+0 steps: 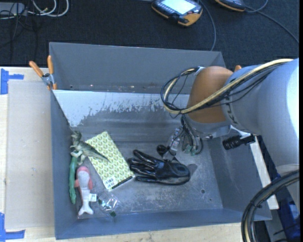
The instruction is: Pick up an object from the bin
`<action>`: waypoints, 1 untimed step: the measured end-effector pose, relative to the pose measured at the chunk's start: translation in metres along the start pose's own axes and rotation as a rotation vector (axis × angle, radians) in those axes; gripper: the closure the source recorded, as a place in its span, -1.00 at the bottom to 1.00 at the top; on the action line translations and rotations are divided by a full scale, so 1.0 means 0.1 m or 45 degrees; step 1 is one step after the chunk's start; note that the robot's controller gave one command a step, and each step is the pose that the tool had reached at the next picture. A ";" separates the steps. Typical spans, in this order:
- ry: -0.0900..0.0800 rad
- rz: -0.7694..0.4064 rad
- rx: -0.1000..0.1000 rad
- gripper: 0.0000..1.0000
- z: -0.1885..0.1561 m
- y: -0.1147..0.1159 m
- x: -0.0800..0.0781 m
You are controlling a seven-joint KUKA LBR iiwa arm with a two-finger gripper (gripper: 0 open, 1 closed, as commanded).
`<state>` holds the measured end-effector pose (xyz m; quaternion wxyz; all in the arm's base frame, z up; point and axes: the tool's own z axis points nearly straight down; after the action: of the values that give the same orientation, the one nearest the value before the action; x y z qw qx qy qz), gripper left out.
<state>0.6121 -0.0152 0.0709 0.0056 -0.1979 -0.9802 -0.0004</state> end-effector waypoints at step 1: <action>0.000 0.000 0.000 1.00 0.00 0.00 0.00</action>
Offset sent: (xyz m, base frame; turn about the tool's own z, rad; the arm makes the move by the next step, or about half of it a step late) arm -0.0001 -0.0001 0.0061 0.0000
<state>0.6121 -0.0151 0.0709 0.0056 -0.1978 -0.9802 -0.0004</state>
